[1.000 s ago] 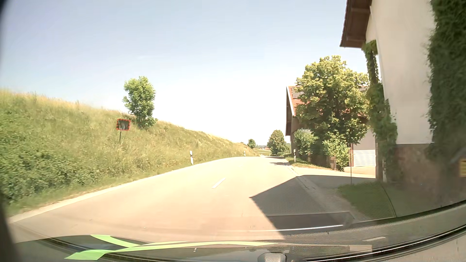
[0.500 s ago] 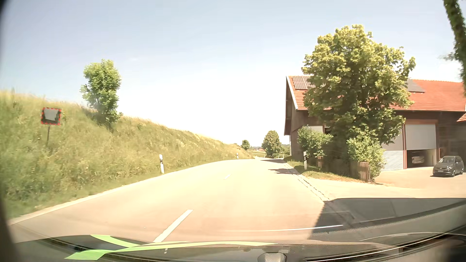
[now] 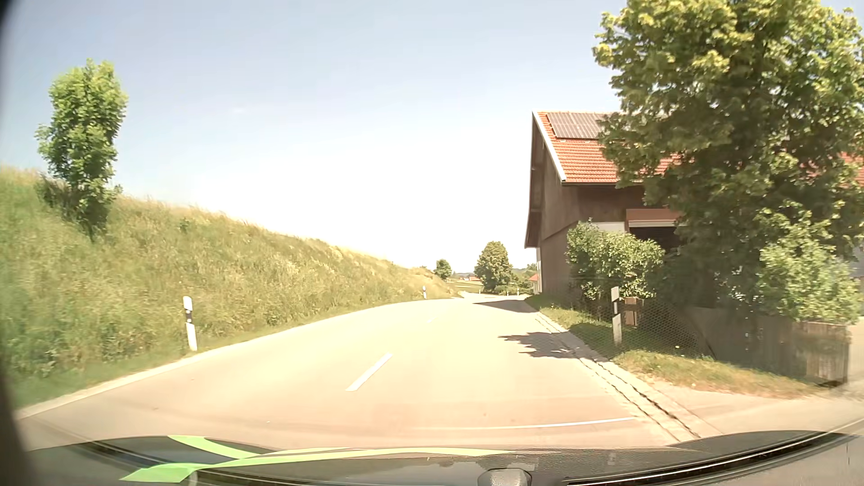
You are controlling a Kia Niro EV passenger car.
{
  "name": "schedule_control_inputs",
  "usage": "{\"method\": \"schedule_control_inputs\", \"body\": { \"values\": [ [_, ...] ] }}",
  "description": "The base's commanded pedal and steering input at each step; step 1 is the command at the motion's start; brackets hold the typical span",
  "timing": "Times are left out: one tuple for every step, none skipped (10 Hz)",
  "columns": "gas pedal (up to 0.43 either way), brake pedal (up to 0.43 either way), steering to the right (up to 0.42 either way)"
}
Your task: Follow the waypoints while adhering to traffic rules and regulations
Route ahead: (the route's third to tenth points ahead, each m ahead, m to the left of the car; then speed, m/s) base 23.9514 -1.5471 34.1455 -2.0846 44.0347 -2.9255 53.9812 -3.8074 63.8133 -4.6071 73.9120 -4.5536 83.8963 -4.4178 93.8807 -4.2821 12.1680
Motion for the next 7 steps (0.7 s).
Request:
{"method": "schedule_control_inputs", "body": {
  "values": [
    [0.118,0.0,0.013],
    [0.118,0.0,0.014],
    [0.118,0.0,0.013],
    [0.118,0.0,0.013],
    [0.118,0.0,0.013],
    [0.118,0.0,0.008],
    [0.118,0.0,0.003]
  ]
}}
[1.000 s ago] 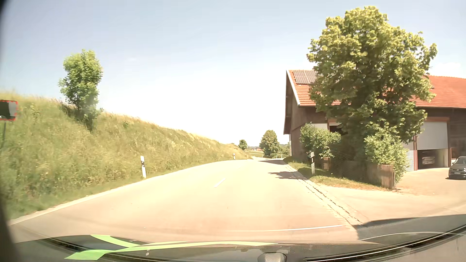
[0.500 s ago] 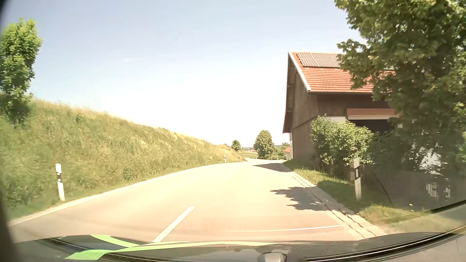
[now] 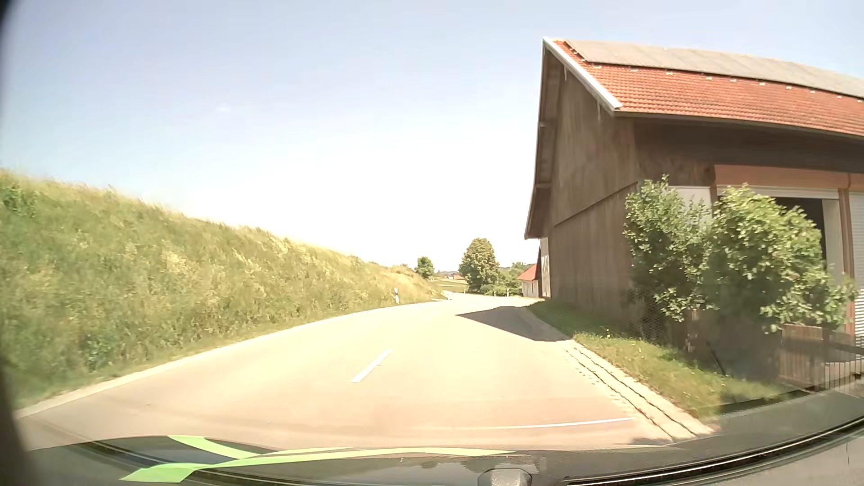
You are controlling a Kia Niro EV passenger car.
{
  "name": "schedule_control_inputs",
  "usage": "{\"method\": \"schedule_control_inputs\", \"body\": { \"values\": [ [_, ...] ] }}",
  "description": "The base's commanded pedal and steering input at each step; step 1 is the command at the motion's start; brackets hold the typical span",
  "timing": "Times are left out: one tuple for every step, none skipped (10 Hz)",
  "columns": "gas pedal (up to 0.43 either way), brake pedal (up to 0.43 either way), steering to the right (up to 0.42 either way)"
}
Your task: Follow the waypoints while adhering to traffic rules and regulations
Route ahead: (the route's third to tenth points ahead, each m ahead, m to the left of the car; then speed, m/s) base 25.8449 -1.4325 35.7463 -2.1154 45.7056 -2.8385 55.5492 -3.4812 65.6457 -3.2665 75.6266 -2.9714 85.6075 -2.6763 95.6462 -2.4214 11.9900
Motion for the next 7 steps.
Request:
{"method": "schedule_control_inputs", "body": {
  "values": [
    [0.118,0.0,0.004],
    [0.13,0.0,0.004],
    [0.13,0.0,0.004],
    [0.138,0.0,0.004],
    [0.138,0.0,0.004],
    [0.138,0.0,0.005],
    [0.157,0.0,0.006]
  ]
}}
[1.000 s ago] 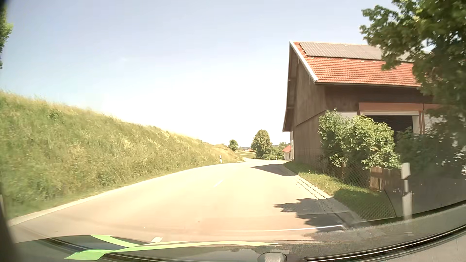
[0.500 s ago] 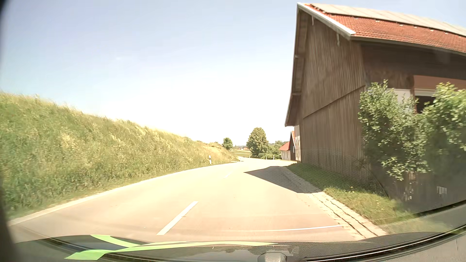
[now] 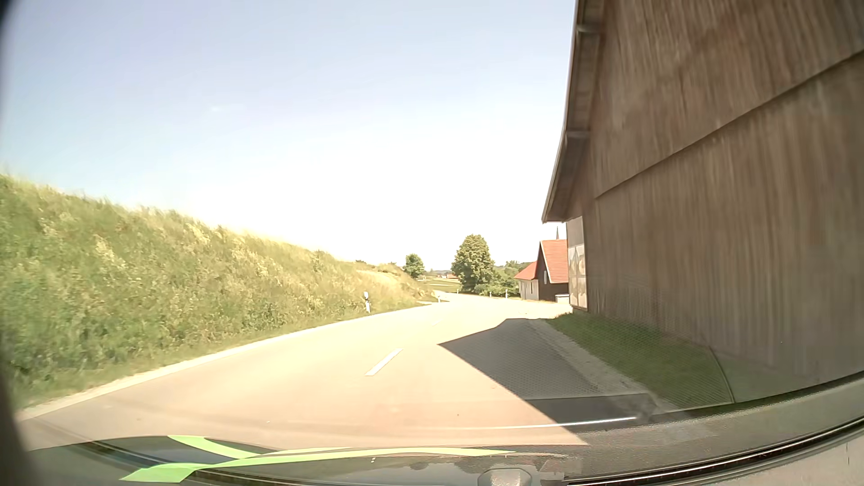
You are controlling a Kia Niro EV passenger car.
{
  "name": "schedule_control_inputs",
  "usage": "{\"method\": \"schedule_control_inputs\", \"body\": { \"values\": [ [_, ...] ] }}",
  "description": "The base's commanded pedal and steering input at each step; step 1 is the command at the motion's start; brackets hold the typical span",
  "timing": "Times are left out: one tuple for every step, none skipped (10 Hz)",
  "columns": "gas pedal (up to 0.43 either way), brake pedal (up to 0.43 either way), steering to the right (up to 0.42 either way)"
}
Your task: Follow the waypoints while adhering to traffic rules and regulations
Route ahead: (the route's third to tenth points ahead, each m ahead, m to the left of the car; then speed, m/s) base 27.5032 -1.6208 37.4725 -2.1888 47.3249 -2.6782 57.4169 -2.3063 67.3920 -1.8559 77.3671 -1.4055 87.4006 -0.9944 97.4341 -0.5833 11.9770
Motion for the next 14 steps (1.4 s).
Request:
{"method": "schedule_control_inputs", "body": {
  "values": [
    [0.177,0.0,0.006],
    [0.177,0.0,0.006],
    [0.189,0.0,0.006],
    [0.197,0.0,0.006],
    [0.209,0.0,0.006],
    [0.209,0.0,0.006],
    [0.209,0.0,0.006],
    [0.209,0.0,0.006],
    [0.209,0.0,0.007],
    [0.197,0.0,0.011],
    [0.189,0.0,0.016],
    [0.189,0.0,0.018],
    [0.177,0.0,0.018],
    [0.177,0.0,0.017]
  ]
}}
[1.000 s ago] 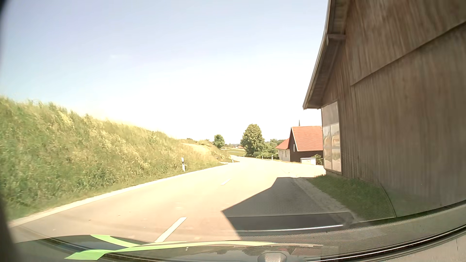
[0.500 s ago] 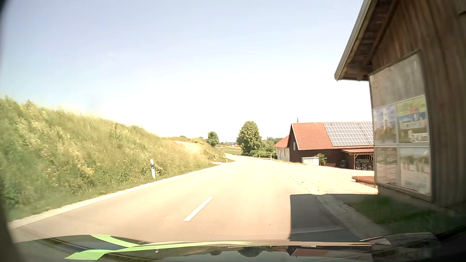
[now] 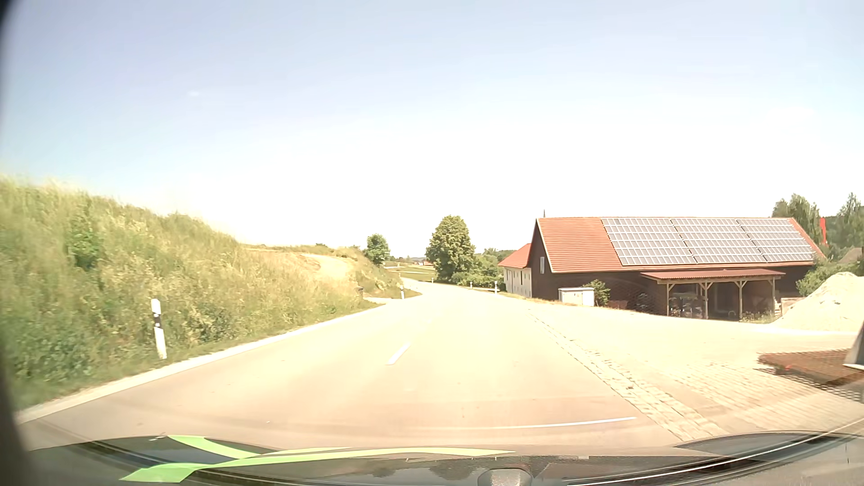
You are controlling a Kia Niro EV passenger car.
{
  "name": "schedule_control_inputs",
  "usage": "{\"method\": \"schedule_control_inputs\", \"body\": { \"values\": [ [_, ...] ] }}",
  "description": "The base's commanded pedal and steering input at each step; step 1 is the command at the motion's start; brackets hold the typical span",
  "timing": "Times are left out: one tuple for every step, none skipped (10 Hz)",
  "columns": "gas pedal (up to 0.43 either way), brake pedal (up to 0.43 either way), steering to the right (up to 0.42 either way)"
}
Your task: Follow the waypoints while adhering to traffic rules and regulations
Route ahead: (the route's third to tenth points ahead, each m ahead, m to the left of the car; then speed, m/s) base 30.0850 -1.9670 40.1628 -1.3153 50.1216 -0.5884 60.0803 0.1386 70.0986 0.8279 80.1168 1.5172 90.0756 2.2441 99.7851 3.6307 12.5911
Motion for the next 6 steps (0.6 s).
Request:
{"method": "schedule_control_inputs", "body": {
  "values": [
    [0.177,0.0,0.017],
    [0.169,0.0,0.017],
    [0.169,0.0,0.016],
    [0.169,0.0,0.013],
    [0.169,0.0,0.01],
    [0.169,0.0,0.01]
  ]
}}
